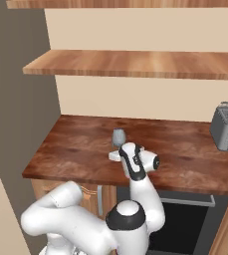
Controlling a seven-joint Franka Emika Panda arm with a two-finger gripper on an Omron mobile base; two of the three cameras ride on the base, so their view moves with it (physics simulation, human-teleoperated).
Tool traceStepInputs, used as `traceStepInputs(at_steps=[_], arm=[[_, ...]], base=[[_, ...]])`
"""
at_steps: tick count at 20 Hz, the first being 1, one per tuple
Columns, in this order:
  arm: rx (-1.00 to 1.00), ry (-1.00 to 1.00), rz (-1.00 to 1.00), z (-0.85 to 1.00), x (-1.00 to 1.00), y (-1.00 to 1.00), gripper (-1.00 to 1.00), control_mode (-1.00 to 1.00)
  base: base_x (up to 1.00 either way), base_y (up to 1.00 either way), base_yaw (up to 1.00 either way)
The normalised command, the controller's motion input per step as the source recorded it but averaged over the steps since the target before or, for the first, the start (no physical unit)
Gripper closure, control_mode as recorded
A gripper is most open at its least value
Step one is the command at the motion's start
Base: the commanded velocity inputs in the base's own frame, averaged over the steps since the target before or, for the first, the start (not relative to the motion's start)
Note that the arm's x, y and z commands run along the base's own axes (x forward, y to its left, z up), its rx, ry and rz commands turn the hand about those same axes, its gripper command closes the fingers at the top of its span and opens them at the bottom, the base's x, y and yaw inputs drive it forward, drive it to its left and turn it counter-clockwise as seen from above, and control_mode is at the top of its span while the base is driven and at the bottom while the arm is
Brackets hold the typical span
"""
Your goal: Retrieve the wine glasses from the counter and place one next to each plate.
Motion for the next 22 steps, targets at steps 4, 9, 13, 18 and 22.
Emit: traceStepInputs(at_steps=[4,9,13,18,22], arm=[[0.00,-0.17,-0.07,0.68,-0.14,0.06,1.00,-1.00],[0.01,-0.32,0.05,1.00,-0.25,0.13,1.00,-1.00],[0.00,-0.23,0.00,1.00,-0.09,0.18,1.00,-1.00],[0.03,-0.05,0.00,1.00,-0.01,-0.01,1.00,-1.00],[0.04,-0.10,0.00,0.98,-0.55,-0.38,1.00,-1.00]], base=[[0.00,0.00,0.00],[0.00,0.00,0.00],[0.00,0.00,0.00],[0.00,0.00,0.00],[0.00,0.00,0.00]])
